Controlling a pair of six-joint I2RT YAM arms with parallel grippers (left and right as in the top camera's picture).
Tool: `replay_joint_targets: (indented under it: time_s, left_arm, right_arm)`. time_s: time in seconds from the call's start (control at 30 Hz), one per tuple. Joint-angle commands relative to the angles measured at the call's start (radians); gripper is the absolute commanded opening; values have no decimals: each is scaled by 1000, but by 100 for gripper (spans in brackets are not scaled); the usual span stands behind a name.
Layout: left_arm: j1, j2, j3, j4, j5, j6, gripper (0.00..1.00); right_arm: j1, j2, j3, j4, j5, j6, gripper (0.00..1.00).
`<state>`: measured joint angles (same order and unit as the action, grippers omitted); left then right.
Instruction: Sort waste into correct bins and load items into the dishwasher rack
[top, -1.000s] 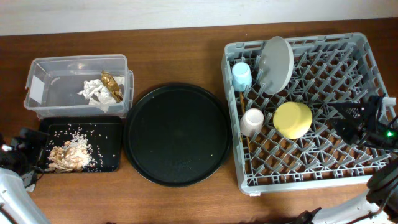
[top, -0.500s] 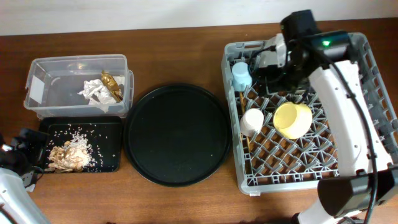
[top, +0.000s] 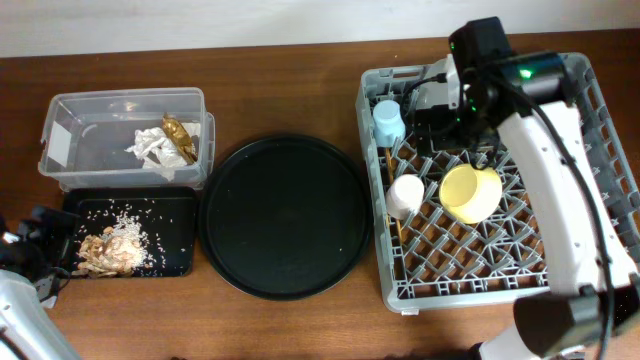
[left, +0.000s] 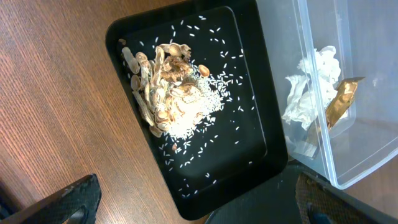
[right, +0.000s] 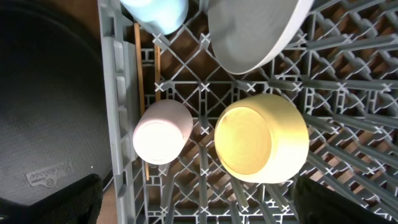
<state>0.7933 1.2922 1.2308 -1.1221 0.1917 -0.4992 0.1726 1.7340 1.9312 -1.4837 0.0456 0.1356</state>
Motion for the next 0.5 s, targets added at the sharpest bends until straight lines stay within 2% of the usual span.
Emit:
replay_joint_targets:
  time_s: [0.0, 0.1, 0.2, 0.23, 0.27, 0.37, 0.4, 0.47]
  left_arm:
    - [2, -2, 9, -1, 3, -12, 99]
    - [2, -2, 9, -1, 3, -12, 99]
    - [2, -2, 9, -1, 3, -12, 99]
    - [2, -2, 9, -1, 3, -12, 99]
    - [2, -2, 9, -1, 3, -12, 99]
    - [2, -2, 9, -1, 3, -12, 99]
    - [2, -2, 9, -1, 3, -12, 99]
    - [2, -2, 9, -1, 3, -12, 99]
  right_arm:
    - [-5, -245, 9, 0, 19, 12, 98]
    - [-5, -513, 9, 0, 19, 12, 98]
    - [-5, -655, 9, 0, 19, 12, 98]
    - [-11, -692, 2, 3, 114, -108, 98]
    - [-44, -758, -42, 4, 183, -158, 98]
    - [-116, -965, -337, 9, 216, -166, 98]
    - [-119, -1051, -483, 77, 247, -165, 98]
    - [-119, -1221, -768, 400, 193, -165, 98]
